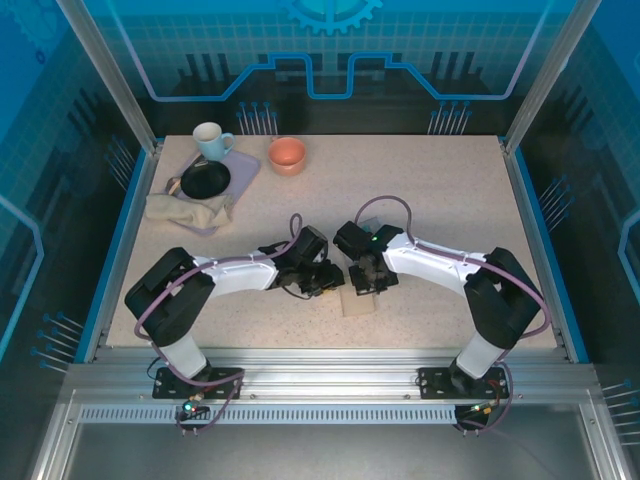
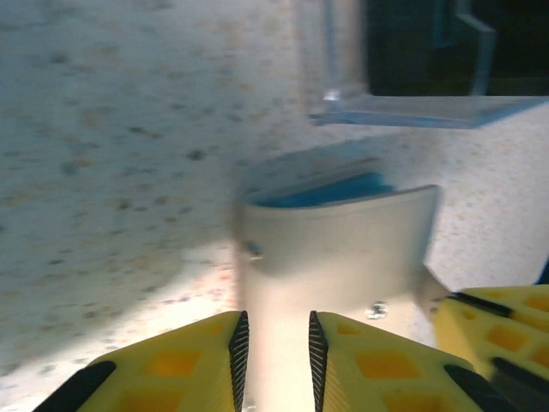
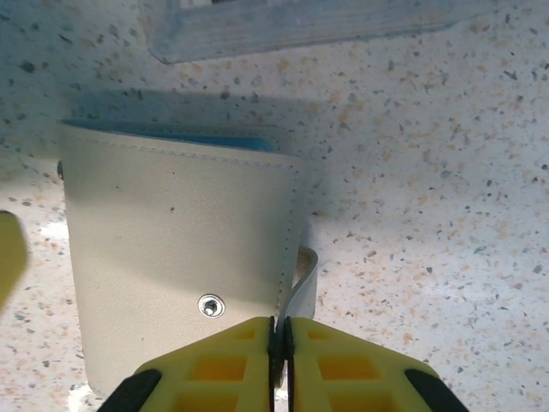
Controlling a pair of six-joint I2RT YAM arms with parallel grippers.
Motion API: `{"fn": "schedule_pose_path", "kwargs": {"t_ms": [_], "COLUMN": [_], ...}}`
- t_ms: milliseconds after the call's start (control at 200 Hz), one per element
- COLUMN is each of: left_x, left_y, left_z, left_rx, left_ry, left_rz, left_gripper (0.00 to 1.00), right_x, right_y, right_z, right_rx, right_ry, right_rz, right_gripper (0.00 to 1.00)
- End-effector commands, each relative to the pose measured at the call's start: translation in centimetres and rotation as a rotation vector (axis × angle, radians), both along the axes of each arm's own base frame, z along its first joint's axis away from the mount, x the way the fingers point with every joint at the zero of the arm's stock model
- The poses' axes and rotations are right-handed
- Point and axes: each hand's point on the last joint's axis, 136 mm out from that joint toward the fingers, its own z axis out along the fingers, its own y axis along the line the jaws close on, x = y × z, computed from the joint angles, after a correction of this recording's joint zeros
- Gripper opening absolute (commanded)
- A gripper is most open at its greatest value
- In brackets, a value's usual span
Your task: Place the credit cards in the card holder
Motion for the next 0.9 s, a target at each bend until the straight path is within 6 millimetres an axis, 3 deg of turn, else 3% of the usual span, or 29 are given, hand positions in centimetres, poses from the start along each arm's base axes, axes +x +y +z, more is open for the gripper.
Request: {"fn": "schedule_pose_path", "kwargs": {"t_ms": [0,645,895], "left_x": [-0.2,-0.7,-0.6], "left_y": [-1.4,-2.1,-2.2], "left_z": [0.1,-1.0,-1.0], "left_rx": [-0.030,-0.025,-0.025], "left_ry": [-0.003,0.040,0.044], "left_rz": [-0.060,-0.082,-0.084], "left_gripper": [0.28,0.25,0.25], "right_x": [-0.4,-0.9,-0.9], "right_y": [-0.1,-0.6,-0.7], "right_z": [0.0,0.2,0.0], "right_rx": [0.027,0.035,0.028], "right_ry": [0.018,0.023,0.028], "right_rz": [-0.006,-0.012,-0.014], "right_gripper": [0.13,0.20,0.09]}}
